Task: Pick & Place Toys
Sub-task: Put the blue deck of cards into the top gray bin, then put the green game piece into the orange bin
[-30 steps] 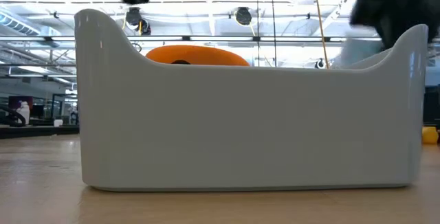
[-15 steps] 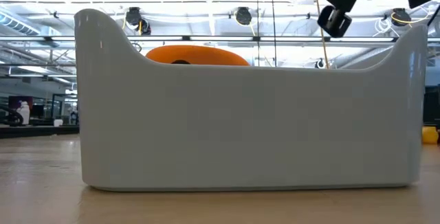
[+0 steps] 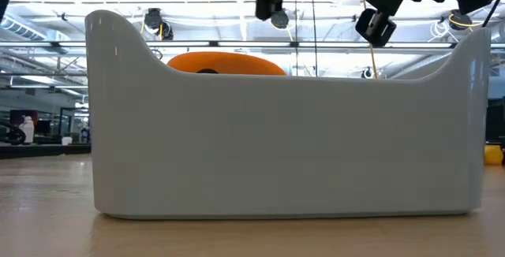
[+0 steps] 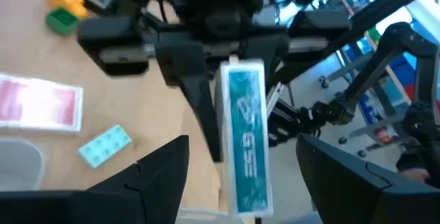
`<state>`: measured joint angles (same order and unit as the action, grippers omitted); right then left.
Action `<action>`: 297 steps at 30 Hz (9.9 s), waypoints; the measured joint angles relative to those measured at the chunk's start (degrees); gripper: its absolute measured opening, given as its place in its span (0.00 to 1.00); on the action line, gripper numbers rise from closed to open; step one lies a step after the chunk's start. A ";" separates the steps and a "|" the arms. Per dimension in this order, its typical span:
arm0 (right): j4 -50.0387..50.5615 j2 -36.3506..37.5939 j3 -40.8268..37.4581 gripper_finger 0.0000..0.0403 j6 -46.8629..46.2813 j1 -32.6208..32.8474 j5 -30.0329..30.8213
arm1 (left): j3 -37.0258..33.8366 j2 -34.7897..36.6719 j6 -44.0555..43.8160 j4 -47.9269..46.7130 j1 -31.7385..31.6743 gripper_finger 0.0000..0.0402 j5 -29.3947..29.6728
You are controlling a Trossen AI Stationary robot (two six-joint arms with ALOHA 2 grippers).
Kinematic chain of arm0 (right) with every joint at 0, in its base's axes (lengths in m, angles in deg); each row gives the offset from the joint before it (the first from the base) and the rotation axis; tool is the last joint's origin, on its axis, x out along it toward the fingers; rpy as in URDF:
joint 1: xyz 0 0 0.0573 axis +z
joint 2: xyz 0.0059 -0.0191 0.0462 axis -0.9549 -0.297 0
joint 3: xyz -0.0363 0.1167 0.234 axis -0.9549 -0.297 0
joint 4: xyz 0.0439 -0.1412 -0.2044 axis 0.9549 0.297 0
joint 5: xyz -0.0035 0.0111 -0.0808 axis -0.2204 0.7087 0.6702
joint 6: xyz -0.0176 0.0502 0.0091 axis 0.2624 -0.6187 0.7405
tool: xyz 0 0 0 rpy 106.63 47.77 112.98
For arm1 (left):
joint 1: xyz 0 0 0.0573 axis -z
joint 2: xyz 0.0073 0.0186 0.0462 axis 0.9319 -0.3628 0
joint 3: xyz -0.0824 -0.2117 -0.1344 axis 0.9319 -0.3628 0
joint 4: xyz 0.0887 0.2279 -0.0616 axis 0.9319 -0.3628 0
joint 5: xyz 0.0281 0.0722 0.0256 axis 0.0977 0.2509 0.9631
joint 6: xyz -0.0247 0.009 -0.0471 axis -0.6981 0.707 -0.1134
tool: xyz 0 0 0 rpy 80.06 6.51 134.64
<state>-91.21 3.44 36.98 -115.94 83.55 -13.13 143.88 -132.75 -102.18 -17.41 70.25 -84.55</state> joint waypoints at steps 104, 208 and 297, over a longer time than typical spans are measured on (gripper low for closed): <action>9.99 1.51 -0.02 0.56 5.03 -29.40 -1.38 | 2.16 -12.04 28.70 -31.96 -20.04 0.22 -8.58; 77.99 1.11 23.02 0.44 38.61 -29.10 3.97 | 5.37 1.79 31.07 -33.23 -24.26 0.44 -0.95; 85.88 -19.96 7.09 0.38 55.16 -34.27 18.47 | 5.33 1.77 28.39 -31.49 -21.94 0.44 -0.97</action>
<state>-5.33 -16.51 44.08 -60.78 49.28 5.34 149.21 -130.98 -73.79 -48.90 48.30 -85.52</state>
